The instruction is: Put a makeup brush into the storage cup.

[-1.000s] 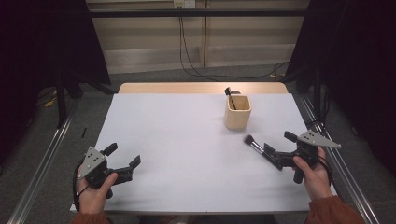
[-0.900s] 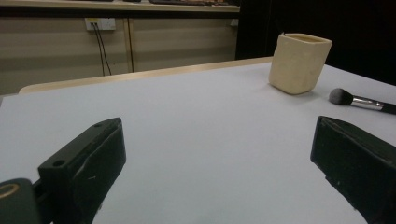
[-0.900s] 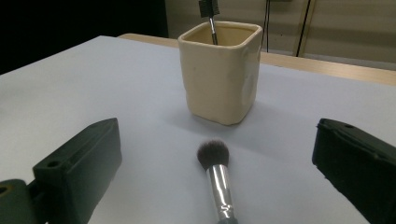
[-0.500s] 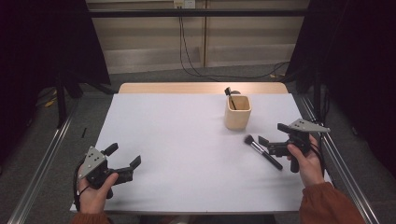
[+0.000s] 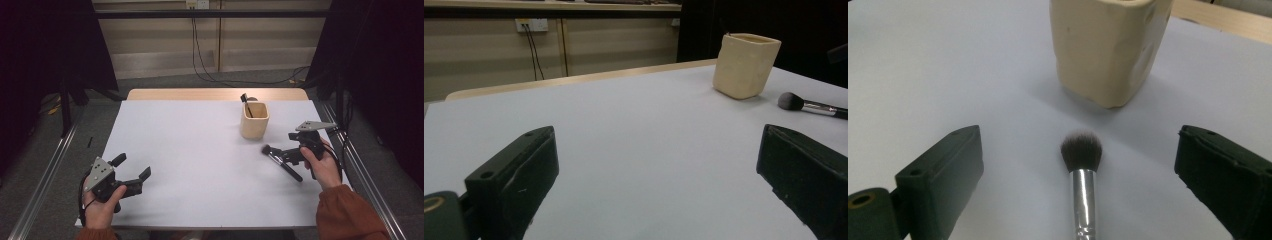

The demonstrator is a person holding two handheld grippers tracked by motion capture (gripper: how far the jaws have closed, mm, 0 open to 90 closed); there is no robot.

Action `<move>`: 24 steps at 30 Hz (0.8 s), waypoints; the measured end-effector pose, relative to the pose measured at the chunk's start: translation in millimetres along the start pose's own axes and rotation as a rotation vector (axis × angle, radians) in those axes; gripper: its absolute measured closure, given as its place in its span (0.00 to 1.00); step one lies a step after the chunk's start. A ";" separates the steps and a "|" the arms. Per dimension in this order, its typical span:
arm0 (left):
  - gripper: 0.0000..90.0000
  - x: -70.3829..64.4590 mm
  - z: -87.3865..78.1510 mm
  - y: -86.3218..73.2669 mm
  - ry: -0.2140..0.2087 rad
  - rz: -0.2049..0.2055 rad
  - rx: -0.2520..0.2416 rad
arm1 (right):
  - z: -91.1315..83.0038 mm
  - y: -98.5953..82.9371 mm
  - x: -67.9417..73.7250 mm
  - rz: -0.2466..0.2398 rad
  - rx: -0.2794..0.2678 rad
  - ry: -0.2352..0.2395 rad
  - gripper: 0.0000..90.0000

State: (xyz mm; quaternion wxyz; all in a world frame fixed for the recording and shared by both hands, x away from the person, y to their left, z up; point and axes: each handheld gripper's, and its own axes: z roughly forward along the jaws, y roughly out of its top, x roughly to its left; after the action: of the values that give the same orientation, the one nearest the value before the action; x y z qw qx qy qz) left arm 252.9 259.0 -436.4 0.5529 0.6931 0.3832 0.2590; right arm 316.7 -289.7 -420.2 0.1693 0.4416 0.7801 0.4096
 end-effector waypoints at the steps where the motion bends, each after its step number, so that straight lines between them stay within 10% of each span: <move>1: 0.04 0.1 0.1 0.0 -0.002 0.001 0.000 | 1.2 1.4 -1.1 0.002 0.014 0.004 0.06; 24: 0.04 1.4 0.1 -0.6 -0.004 0.004 0.007 | 37.7 24.8 -14.5 -0.021 0.420 0.075 0.09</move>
State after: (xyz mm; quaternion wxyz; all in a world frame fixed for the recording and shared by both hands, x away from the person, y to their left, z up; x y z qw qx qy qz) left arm 253.6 260.1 -437.1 0.5506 0.6964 0.3817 0.2572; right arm 361.9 -276.4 -424.9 0.0487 0.4437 0.8586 0.2523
